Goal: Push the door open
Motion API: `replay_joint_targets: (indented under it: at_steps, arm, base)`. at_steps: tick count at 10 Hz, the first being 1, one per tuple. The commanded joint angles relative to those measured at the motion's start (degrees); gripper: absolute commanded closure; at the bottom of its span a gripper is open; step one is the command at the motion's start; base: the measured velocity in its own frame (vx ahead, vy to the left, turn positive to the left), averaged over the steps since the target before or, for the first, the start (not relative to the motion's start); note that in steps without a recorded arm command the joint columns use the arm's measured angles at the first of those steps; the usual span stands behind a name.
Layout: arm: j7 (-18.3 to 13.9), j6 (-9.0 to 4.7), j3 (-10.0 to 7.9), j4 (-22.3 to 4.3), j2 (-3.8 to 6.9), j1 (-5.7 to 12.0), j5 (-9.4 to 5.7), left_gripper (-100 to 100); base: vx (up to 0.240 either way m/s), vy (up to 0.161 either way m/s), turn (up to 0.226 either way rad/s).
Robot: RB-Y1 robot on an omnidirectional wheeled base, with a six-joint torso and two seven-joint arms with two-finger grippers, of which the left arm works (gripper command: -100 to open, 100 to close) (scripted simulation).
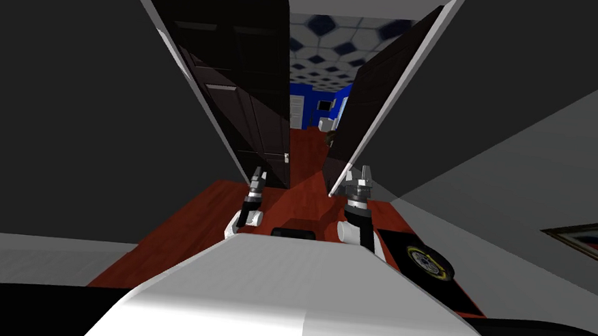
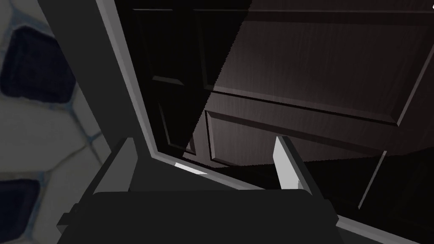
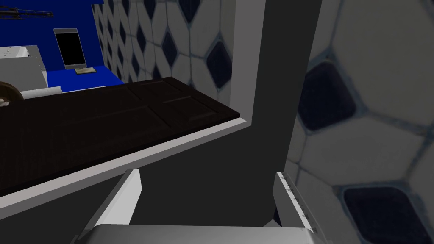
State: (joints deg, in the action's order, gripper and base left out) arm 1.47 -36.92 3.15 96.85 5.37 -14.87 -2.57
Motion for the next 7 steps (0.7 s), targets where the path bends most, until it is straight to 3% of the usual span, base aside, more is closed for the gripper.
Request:
replay_joint_targets:
  at_steps: [1, 2, 3, 7]
  arm:
    - [-0.23, -0.60, 0.12, -2.83, -0.04, 0.91, 0.20, -100]
    - [-0.42, -0.83, 0.11, -4.52, 0.01, 1.56, 0.27, -100]
    - [-0.42, -0.83, 0.11, -4.52, 0.01, 1.56, 0.27, -100]
    - [-1.22, -1.78, 0.04, -11.09, 0.19, 4.23, 0.55, -100]
  base:
    - [0.093, -0.002, 0.013]
    - [0.082, 0.002, 0.012]
    - [0.059, -0.003, 0.003]
    - [0.086, 0.004, 0.011]
